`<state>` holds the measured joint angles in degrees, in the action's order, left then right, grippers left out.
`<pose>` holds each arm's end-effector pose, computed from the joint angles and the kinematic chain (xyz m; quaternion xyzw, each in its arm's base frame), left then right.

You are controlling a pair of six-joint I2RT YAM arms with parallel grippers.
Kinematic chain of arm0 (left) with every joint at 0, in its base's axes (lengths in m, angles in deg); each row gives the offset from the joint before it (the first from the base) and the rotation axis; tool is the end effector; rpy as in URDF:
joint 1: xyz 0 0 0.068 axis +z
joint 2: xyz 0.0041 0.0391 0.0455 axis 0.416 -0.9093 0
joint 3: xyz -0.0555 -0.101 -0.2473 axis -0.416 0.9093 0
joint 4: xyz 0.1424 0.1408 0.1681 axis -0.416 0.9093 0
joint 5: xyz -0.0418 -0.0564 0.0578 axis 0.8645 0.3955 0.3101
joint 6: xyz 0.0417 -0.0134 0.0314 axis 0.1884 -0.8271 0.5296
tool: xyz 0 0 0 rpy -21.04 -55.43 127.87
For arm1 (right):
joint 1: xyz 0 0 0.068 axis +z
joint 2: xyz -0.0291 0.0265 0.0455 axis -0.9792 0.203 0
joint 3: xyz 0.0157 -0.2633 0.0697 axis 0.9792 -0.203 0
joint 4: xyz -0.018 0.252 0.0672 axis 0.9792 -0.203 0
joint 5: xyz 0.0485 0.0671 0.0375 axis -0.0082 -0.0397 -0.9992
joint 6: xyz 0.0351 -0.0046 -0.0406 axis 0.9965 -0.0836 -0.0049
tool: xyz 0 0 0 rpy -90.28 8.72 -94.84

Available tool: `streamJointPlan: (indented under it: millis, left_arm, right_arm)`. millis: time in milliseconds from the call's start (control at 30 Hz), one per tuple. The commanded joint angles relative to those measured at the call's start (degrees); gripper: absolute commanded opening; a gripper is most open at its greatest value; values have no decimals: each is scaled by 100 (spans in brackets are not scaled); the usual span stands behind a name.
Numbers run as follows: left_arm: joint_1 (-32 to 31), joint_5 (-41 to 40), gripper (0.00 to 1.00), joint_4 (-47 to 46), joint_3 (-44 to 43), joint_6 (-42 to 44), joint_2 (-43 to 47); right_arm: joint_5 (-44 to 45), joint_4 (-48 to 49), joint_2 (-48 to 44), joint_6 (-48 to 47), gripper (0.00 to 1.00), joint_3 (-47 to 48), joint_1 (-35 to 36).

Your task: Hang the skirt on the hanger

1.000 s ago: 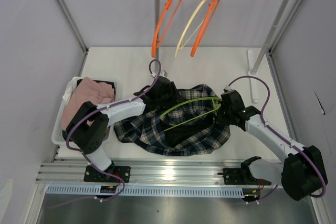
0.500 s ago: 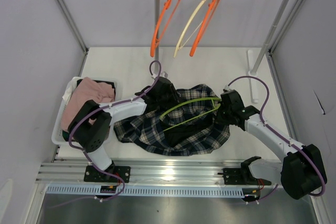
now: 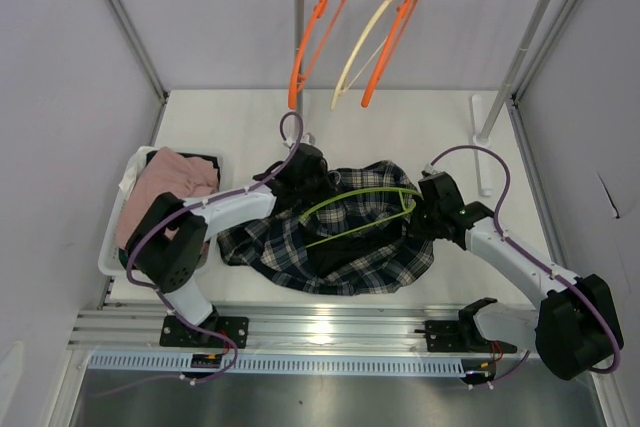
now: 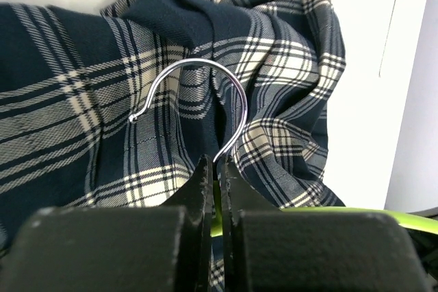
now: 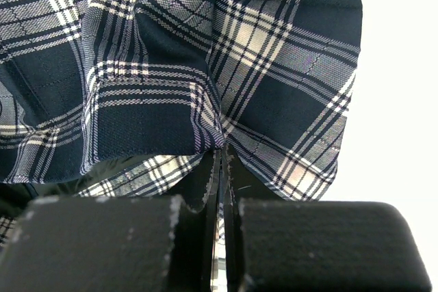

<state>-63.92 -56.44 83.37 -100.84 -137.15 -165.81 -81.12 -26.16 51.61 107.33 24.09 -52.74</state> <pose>0.2821 -0.2309 0.2058 -0.1223 0.8990 -0.3060 0.2883 0.2031 0.0957 0.2129 0.0284 0.9558 0.1179 0.2679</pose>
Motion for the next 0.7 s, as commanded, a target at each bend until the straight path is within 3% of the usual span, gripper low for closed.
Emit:
streamJointPlan:
  millis: [0, 367, 667]
  left_arm:
    - [22, -277, 0, 185, -101, 836, 578]
    - [-57, -1253, 0, -237, 567, 1961, 1861]
    - [-751, -3168, 0, -702, 1033, 2612, 2705]
  right_arm:
    - [15, 143, -91, -59, 0, 119, -23]
    - [-494, -313, -346, -243, 0, 576, -251]
    - [-846, -753, -504, -349, 0, 1015, -269]
